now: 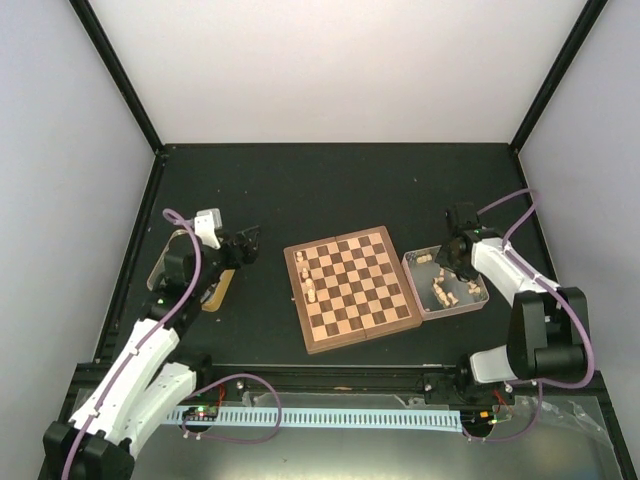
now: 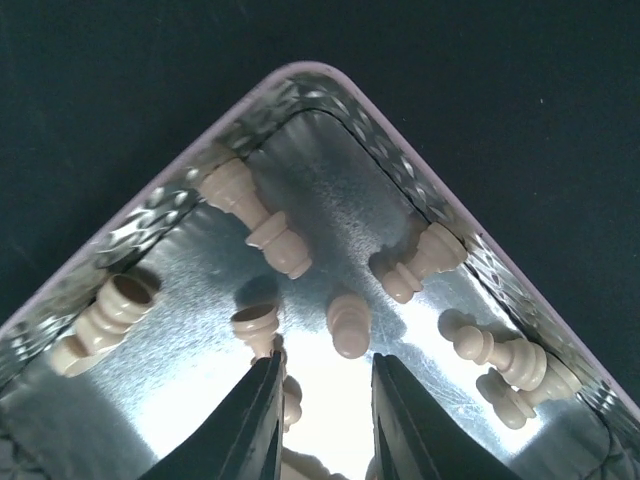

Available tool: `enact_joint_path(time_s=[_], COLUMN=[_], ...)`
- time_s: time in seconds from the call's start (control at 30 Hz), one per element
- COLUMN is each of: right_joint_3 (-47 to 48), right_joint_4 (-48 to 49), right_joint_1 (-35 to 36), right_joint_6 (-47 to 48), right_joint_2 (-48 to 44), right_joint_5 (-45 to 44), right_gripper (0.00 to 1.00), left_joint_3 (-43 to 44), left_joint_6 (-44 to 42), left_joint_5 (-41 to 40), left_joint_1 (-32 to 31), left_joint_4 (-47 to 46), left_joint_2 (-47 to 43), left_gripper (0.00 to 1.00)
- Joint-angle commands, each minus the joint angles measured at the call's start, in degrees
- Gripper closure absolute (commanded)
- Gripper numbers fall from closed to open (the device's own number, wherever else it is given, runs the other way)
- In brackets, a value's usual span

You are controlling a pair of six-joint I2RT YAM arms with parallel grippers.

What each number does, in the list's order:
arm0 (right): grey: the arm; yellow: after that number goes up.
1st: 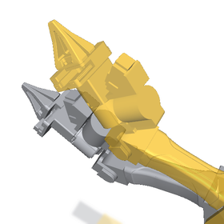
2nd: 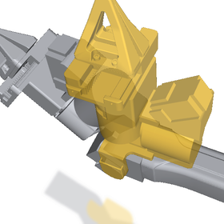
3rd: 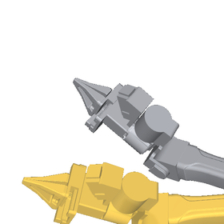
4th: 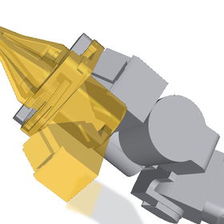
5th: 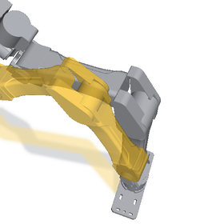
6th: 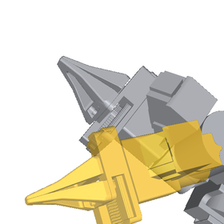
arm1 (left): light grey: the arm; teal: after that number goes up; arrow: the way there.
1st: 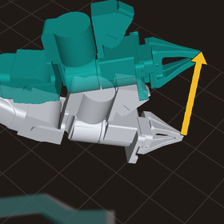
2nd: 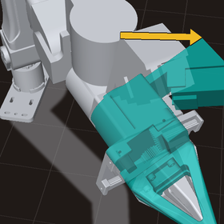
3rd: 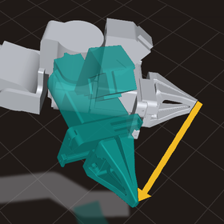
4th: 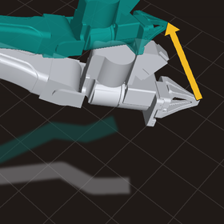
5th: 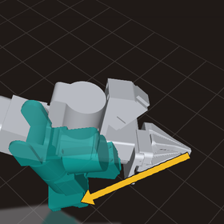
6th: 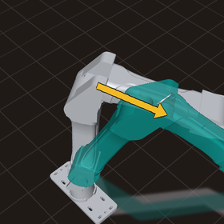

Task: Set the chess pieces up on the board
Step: Pick up the chess piece from the storage box, then place the chess piece on the chessboard.

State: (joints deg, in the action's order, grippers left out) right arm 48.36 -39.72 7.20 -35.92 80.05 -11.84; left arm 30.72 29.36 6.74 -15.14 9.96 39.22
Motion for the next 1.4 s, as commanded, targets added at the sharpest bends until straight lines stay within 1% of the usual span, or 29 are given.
enact_joint_path(time_s=[0.0, 0.27, 0.4, 0.47, 0.6, 0.67, 0.8, 0.93, 1.03, 1.17, 1.27, 1.37], right_joint_3=[-1.76, -1.97, -1.22, -0.99, 0.45, 1.80, 5.87, 11.84, 17.33, 26.46, 33.08, 39.22], right_joint_4=[3.34, 6.22, 5.73, 5.03, 2.02, 0.18, -1.93, -2.66, -2.78, -4.47, -5.92, -7.92], right_joint_1=[-1.34, -2.81, -3.04, -2.98, -2.32, -0.83, 4.50, 13.63, 20.24, 28.30, 32.50, 34.70], right_joint_6=[0.08, 1.38, 2.16, 2.46, 3.02, 3.05, 2.52, 1.63, 2.46, 4.96, 7.10, 9.42], right_joint_2=[2.03, 5.11, 5.43, 4.44, 0.55, -1.80, -4.07, -0.38, 5.49, 15.55, 21.95, 27.69], right_joint_5=[0.06, 0.70, -0.35, -0.75, -0.04, 0.79, 4.45, 6.63, 8.04, 8.76, 10.84, 13.83], right_gripper=[0.76, 0.84, 0.95, 0.99, 0.99, 0.99, 0.99, 0.99, 0.99, 0.99, 0.99, 0.99], left_joint_3=[2.72, 3.12, 3.34, 3.51, 3.63, 3.65, 3.65, 3.89, 4.53, 5.11, 5.12, 4.88], left_joint_6=[0.83, 1.01, 1.05, 1.06, 1.02, 1.03, 1.21, 1.34, 1.43, 1.34, 1.18, 0.89], left_joint_5=[0.23, -0.39, -0.43, -0.41, -0.52, -0.50, -0.19, 0.26, 0.41, 0.40, 0.27, 0.32], left_joint_1=[-0.07, -0.07, -0.07, -0.07, -0.07, -0.07, -0.09, -0.11, -0.07, -0.07, -0.07, -0.07], left_joint_4=[-4.49, -5.22, -5.32, -5.28, -5.21, -5.16, -5.02, -4.61, -3.37, -1.61, -0.72, -0.42], left_joint_2=[1.81, 4.30, 5.11, 5.32, 5.27, 5.17, 5.16, 5.29, 5.51, 5.36, 4.87, 4.57], left_gripper=[0.02, 0.01, 0.02, 0.02, 0.02, 0.02, 0.02, 0.02, 0.02, 0.02, 0.02, 0.02])
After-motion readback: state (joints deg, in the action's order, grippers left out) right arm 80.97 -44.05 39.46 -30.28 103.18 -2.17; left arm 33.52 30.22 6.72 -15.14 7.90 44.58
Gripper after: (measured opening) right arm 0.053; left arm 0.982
